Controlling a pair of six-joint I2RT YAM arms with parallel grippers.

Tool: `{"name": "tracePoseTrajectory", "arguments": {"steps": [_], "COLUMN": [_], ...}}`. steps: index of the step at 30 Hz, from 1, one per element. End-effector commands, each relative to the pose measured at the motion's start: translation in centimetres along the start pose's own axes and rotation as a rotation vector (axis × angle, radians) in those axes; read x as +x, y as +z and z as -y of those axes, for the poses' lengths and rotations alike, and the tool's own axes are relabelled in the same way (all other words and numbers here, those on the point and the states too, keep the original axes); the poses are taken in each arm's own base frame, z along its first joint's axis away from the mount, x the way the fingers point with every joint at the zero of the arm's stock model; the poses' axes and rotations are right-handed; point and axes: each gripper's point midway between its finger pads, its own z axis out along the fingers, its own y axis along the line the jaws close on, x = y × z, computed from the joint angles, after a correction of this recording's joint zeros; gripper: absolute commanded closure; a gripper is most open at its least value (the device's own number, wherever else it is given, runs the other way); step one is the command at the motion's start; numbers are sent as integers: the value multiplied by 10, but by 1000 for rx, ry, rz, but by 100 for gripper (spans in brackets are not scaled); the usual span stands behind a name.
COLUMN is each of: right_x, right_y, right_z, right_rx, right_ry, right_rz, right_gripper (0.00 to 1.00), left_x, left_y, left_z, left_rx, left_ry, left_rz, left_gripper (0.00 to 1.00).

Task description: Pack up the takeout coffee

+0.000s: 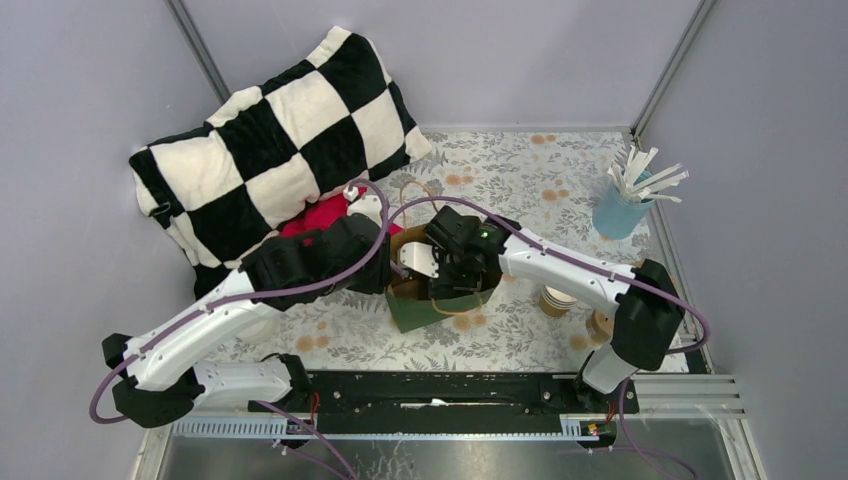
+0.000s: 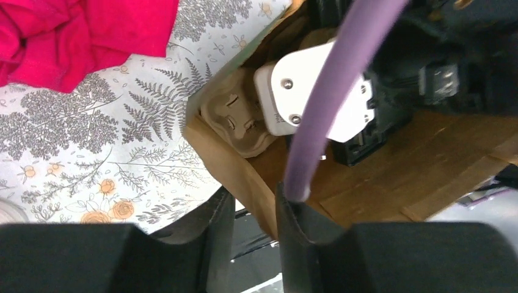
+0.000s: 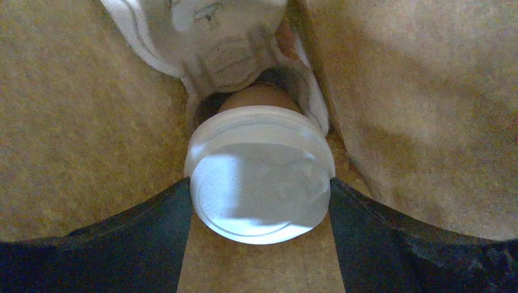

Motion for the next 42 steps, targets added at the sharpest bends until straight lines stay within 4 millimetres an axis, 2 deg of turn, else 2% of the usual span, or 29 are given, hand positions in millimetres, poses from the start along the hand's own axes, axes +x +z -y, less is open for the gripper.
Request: {"name": "tracePoseTrajectory", "arguments": {"steps": [1, 5, 7, 12, 17, 21, 23, 29, 30, 32, 36, 42], "right_x": [-7, -2, 3, 12, 27, 39, 36, 0, -5, -12, -23, -23], "right_y": [26, 38, 44, 56, 74, 83, 78, 44, 38, 26, 5, -14], "right_z": [-12, -18, -21, -26, -45, -51, -48, -23, -19, -12, -7, -8], "right_rx": [-69, -102, -113, -124, -183, -198, -190, -129, -120, -96, -71, -66], "right_ry": [5, 6, 1, -7, 12, 33, 35, 56, 59, 70, 93, 106], "right_rz": [-13, -43, -60, -76, -82, -102, -94, -16, -7, 9, 46, 53], "right_gripper": [31, 31, 31, 31, 31, 31, 30, 17, 14, 1, 0, 0], "left_x": [-38, -61, -69, -74, -76, -79, -82, -93, -95, -97, -98, -92], "left_y": [-25, -42, -49, -56, -57, -60, -63, -68, -67, -66, -62, -59], "left_z": [-7, -6, -7, -14, -18, -23, -24, -22, -21, -20, -17, -19], "left_rx": [-52, -64, -70, -95, -111, -132, -136, -144, -146, -147, -135, -115], "left_ry": [-20, -7, -1, -3, -7, -12, -15, 7, 15, 23, 16, -13], "left_rz": [121, 180, 203, 236, 254, 266, 277, 301, 302, 307, 317, 330], "left_gripper": [59, 43, 39, 37, 36, 35, 35, 33, 32, 32, 32, 31]}}
